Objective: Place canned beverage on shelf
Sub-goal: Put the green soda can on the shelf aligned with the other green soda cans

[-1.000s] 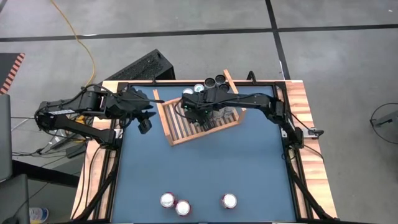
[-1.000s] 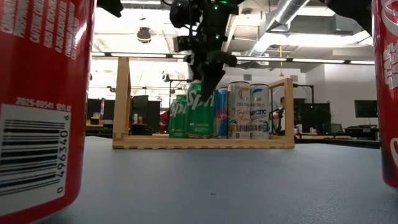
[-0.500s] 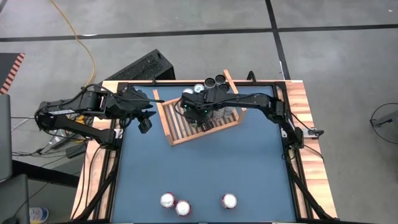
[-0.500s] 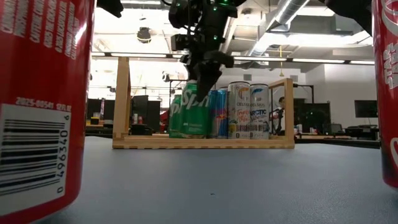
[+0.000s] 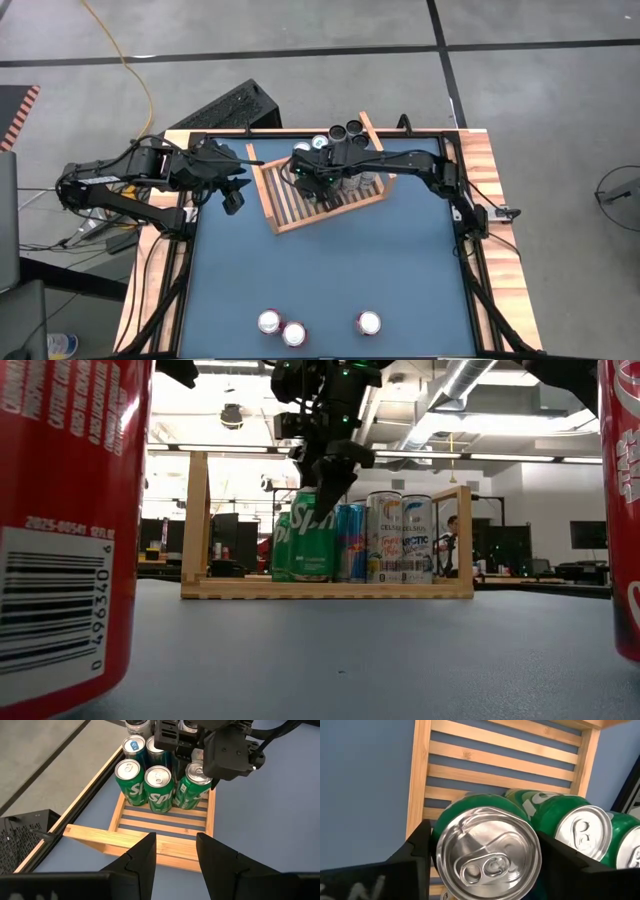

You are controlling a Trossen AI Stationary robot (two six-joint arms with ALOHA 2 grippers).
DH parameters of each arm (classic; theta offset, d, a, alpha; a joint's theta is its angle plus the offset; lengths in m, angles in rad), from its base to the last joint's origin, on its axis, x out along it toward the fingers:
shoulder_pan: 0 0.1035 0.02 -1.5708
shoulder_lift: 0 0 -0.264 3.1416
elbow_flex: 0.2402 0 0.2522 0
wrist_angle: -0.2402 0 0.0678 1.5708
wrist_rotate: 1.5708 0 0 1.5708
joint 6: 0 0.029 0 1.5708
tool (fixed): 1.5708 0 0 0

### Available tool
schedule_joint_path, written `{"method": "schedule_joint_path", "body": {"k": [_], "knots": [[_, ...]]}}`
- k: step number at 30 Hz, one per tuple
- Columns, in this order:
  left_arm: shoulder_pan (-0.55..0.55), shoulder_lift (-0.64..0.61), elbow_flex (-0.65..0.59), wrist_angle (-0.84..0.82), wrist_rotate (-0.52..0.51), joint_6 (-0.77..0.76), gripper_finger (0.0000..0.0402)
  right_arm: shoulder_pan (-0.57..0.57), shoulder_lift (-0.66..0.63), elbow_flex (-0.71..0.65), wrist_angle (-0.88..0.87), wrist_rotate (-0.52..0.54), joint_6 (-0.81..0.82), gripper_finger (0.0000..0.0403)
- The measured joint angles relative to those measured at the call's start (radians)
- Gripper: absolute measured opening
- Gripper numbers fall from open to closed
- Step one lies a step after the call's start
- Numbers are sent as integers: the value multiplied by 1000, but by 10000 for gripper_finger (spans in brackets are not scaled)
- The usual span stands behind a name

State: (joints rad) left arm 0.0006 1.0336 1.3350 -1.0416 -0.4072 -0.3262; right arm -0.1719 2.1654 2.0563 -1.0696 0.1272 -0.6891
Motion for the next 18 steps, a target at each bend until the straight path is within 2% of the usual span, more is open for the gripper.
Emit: {"method": "schedule_joint_path", "body": {"k": [3, 7, 18], "knots": [[0, 0, 0, 0, 1, 0, 128, -2, 0, 0, 1, -1, 13, 236], [0, 0, 0, 0, 6, 0, 128, -9, 0, 1, 2, -60, 40, 236], [0, 0, 0, 0, 8, 0, 128, -6, -2, 1, -7, -64, 87, 237]]}}
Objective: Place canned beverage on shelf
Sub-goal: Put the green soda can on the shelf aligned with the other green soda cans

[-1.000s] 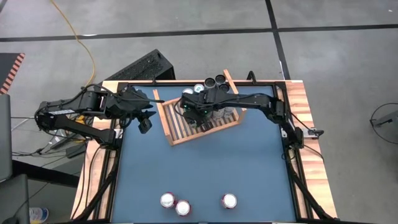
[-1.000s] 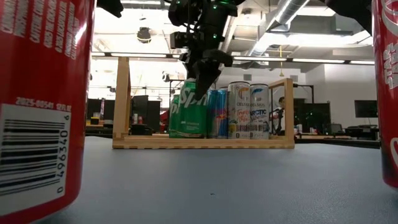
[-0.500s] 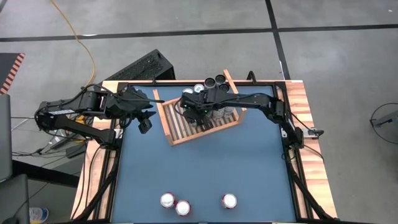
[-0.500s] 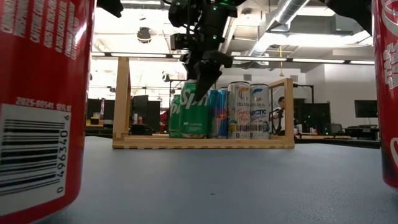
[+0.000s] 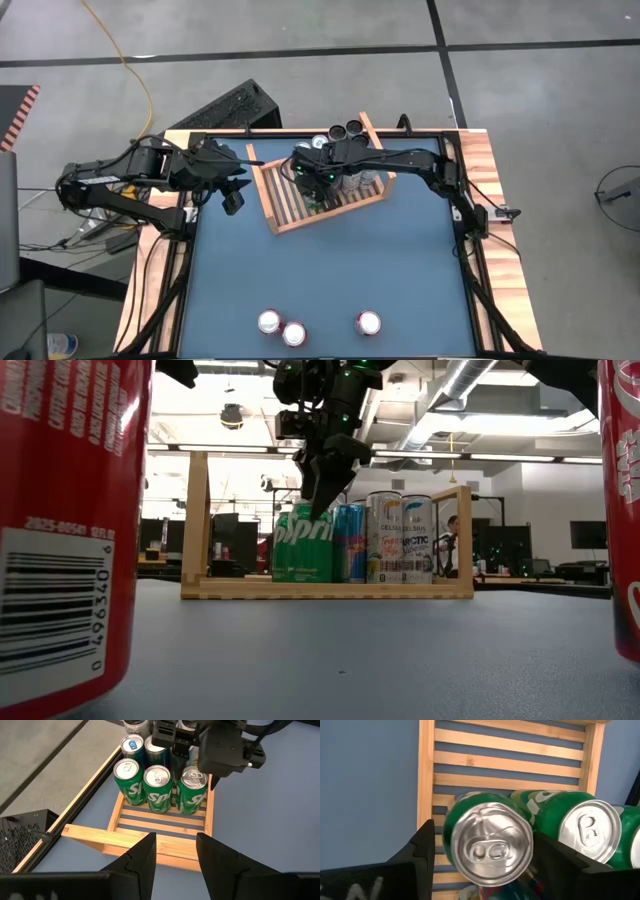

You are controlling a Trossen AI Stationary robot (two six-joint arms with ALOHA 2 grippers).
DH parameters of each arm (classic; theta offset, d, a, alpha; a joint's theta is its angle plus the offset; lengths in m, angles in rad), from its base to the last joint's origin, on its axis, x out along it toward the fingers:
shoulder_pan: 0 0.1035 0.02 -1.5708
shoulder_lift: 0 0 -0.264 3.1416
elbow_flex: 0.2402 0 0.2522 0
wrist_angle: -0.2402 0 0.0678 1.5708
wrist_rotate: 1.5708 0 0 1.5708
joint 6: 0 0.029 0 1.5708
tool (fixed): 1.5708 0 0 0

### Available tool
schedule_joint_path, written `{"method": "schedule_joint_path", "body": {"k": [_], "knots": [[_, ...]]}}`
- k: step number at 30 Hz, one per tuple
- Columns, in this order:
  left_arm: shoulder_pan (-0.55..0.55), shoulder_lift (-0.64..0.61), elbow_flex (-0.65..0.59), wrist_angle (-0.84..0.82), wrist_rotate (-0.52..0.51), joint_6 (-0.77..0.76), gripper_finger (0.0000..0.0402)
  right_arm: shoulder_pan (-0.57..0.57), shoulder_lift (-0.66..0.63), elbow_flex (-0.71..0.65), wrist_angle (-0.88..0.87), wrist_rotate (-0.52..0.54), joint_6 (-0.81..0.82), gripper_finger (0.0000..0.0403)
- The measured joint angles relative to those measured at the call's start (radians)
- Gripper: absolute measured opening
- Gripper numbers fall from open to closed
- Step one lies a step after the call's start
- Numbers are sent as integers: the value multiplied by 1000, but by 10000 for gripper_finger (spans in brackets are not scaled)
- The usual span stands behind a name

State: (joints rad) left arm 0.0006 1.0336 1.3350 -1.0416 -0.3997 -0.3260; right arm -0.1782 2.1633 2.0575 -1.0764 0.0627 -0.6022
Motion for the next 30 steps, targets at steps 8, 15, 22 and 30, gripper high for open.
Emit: {"method": "schedule_joint_path", "body": {"k": [8, 15, 22, 30], "knots": [[0, 0, 0, 0, 0, 0, 128, 35, -4, 28, -55, 84, -7, 237], [0, 0, 0, 0, 0, 0, 128, 42, -5, 159, -81, 118, -18, 237], [0, 0, 0, -45, 0, -31, 128, 69, -6, 296, -299, -37, 76, 214], [0, 0, 0, -77, 0, -65, 128, 158, -2, 195, -255, -110, 79, 90]]}}
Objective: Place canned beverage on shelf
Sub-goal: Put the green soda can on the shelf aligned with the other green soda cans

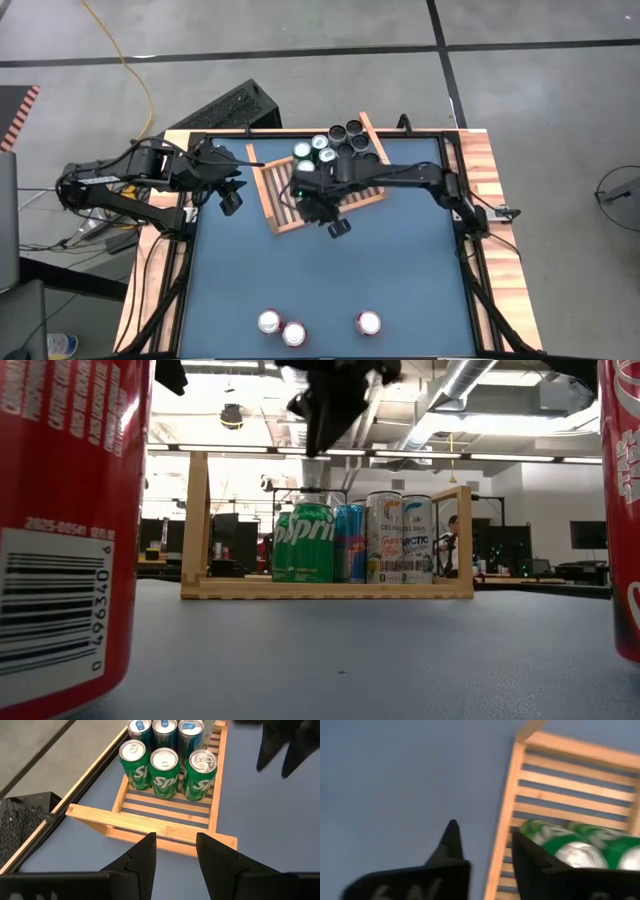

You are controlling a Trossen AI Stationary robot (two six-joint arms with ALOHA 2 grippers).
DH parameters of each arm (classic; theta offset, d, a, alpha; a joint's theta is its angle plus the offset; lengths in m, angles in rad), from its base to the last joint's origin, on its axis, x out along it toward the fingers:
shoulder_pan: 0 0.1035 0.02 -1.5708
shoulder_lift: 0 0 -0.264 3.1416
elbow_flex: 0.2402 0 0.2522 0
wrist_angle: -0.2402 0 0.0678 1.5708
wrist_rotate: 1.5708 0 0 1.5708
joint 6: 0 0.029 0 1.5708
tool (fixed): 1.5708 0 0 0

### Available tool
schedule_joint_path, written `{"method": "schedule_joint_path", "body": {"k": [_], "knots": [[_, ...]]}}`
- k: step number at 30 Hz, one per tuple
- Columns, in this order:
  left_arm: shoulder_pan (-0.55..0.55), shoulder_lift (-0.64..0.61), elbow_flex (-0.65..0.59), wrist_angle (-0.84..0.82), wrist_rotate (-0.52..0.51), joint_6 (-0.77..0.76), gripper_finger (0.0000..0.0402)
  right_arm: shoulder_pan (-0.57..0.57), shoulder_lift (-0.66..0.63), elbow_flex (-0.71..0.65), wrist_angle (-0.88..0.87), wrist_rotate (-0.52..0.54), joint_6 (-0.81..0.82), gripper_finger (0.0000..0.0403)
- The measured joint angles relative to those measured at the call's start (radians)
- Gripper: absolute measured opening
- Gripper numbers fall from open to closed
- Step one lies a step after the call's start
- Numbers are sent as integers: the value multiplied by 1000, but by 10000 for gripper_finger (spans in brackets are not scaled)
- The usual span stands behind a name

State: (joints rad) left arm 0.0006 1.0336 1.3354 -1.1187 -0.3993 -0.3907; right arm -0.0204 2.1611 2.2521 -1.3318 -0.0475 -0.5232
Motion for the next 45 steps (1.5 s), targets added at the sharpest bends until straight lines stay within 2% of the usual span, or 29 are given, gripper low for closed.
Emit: {"method": "schedule_joint_path", "body": {"k": [5, 8, 16, 24, 36, 45], "knots": [[0, 0, 0, 1, -7, 4, 128, 0, 2, -120, 39, 0, 0, 22], [0, 0, 0, 1, -7, 4, 128, -11, 3, -192, 78, 4, -7, 4], [0, 0, 0, 2, -32, 4, 128, -44, 4, -293, 209, 80, -28, 2], [0, 0, 0, 2, -35, 5, 128, -95, 3, -296, 263, 89, -37, 0], [0, 0, 0, 2, -47, 24, 128, -136, 3, -296, 283, 91, -61, 0], [0, 0, 0, 3, -60, 30, 128, -114, -15, -296, 240, 102, -57, 0]]}}
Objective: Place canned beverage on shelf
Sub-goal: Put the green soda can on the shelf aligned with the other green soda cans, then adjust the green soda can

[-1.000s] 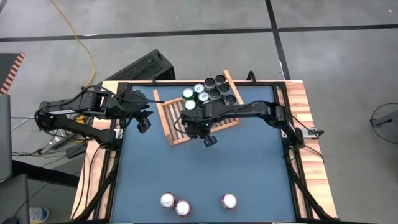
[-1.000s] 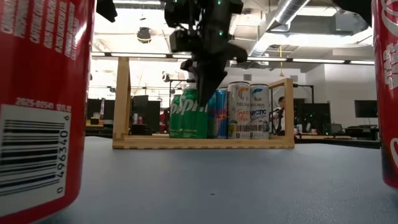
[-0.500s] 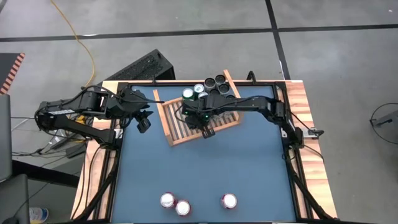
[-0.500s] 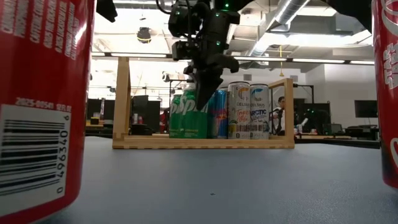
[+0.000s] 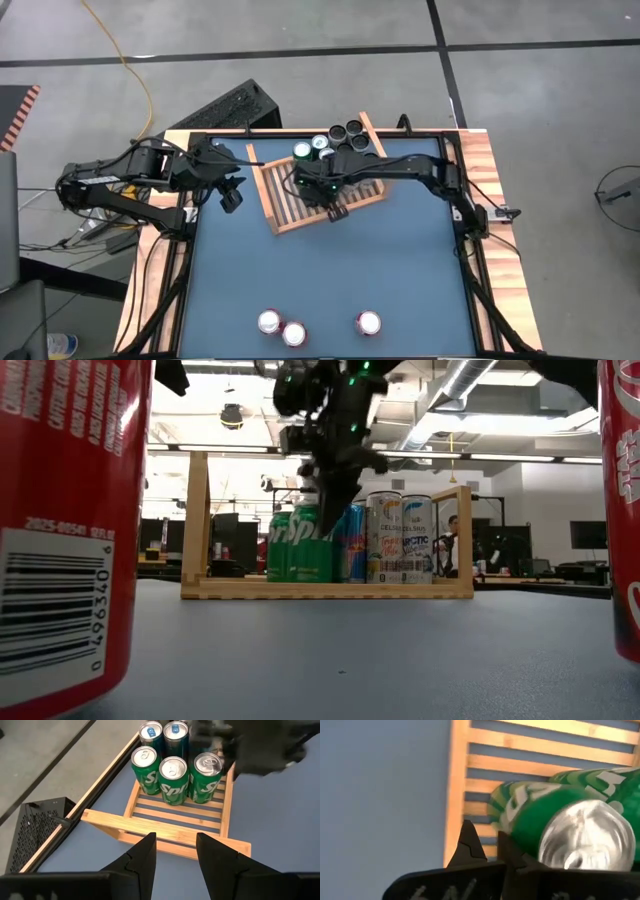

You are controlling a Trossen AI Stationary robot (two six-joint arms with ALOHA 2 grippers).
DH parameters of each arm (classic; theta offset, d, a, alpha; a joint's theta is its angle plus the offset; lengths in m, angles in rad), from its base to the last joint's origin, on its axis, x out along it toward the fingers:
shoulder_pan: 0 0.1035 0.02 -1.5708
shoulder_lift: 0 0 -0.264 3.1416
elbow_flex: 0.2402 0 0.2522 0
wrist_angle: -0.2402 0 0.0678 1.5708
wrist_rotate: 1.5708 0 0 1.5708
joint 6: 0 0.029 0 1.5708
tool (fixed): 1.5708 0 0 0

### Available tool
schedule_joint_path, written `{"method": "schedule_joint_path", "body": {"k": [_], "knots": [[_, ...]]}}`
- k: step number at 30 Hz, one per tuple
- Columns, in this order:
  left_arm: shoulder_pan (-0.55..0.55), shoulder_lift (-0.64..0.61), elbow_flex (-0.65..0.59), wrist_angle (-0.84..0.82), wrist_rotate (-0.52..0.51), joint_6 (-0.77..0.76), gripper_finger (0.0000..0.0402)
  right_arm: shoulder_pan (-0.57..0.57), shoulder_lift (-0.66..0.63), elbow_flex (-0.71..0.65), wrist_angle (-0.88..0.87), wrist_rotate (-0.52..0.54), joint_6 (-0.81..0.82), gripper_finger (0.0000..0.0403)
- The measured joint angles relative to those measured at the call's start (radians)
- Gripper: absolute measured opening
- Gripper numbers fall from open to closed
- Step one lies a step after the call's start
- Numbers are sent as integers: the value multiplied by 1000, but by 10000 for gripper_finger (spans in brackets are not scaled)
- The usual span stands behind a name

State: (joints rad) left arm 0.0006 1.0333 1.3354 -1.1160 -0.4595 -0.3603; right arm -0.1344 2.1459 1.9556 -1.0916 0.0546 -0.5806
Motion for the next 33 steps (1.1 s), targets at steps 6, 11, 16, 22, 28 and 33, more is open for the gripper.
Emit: {"method": "schedule_joint_path", "body": {"k": [6, 11, 16, 22, 28, 33], "knots": [[0, 0, 0, 0, 0, 0, 128, 63, -97, 47, -35, 0, -30, 0], [0, 0, 0, 16, -1, -1, 128, 45, -150, 62, 204, 59, -44, 0], [0, 0, 0, 16, -2, -13, 128, -1, -108, 60, 341, 63, -51, 0], [0, 0, 0, 16, -7, -29, 128, -16, -30, 57, 341, 49, -92, 0], [0, 0, 0, 16, -33, -45, 128, -32, 11, 58, 357, 51, -146, 0], [0, 0, 0, 16, -44, -47, 128, -32, 39, 57, 353, 86, -211, 0]]}}
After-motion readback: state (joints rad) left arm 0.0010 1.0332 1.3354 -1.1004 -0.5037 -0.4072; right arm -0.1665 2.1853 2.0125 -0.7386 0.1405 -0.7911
